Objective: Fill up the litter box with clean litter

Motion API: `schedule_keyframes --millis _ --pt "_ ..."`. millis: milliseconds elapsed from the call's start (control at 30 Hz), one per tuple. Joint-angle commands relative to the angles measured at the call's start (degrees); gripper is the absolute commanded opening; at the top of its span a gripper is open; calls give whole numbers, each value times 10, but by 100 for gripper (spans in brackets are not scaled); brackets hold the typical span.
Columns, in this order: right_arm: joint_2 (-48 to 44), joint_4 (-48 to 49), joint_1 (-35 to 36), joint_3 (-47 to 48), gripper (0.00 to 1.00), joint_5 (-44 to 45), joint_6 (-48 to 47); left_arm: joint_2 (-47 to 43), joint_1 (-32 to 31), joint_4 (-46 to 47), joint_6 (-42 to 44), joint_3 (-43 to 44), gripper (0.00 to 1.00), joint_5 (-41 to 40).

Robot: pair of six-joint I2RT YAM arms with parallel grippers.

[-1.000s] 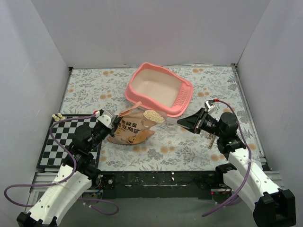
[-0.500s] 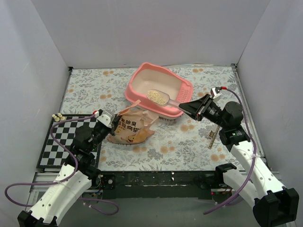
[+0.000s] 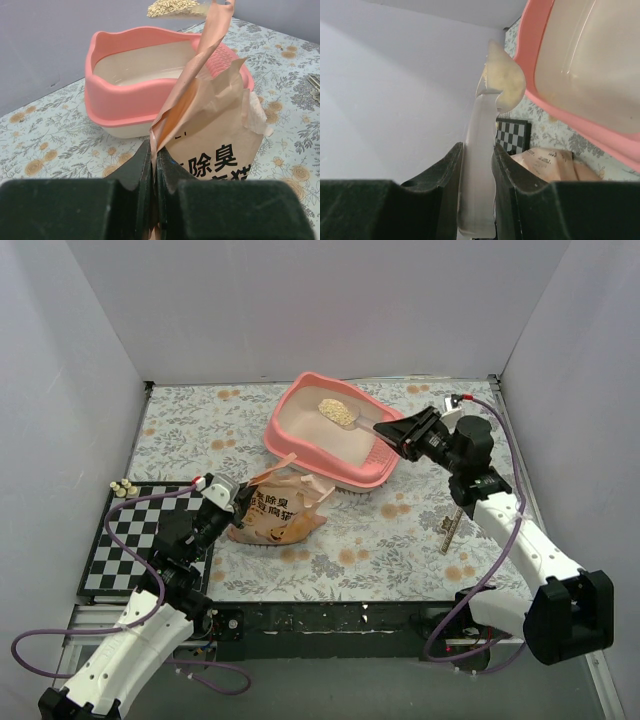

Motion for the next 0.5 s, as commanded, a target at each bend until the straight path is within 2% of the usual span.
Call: schedule_keyframes --millis 0,167,333,467 --pt "36 -17 0 58 1 42 -80 1 -2 38 -17 7 0 -6" --pt "99 -108 0 83 1 79 -178 -9 -2 40 -33 6 0 -9" --pt "163 -200 1 139 1 80 -278 0 -2 16 -54 22 0 -14" --pt "227 -303 3 251 1 73 -375 -2 -2 5 -66 31 0 -9"
